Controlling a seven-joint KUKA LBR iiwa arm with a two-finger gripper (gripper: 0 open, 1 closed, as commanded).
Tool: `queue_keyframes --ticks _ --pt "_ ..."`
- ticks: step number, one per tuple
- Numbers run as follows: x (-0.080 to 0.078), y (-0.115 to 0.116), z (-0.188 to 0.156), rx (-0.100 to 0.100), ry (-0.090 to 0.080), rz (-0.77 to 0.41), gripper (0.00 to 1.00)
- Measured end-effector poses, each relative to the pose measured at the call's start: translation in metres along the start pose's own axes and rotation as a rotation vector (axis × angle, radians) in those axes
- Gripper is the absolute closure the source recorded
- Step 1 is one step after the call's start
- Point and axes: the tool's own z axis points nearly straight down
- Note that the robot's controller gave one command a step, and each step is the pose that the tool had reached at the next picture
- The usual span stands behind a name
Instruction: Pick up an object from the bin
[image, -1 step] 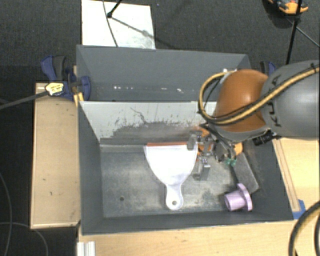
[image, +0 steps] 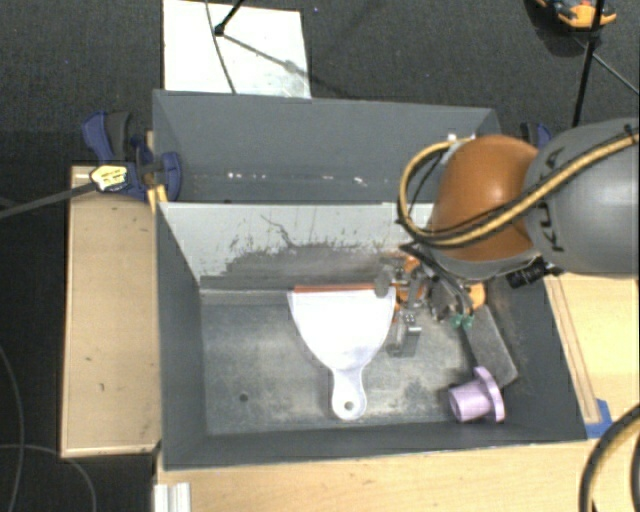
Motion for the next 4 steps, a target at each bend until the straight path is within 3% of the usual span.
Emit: queue_keyframes --ticks 2,3,4 --pt "0.002 0.024 0.084 -0.004 -0.009 -0.418 0.0" --pt "0.015 0.03 0.05 -0.001 0.001 -0.549 0.0" --pt "0.015 0.038 0.049 0.0 -0.002 -0.646 0.0"
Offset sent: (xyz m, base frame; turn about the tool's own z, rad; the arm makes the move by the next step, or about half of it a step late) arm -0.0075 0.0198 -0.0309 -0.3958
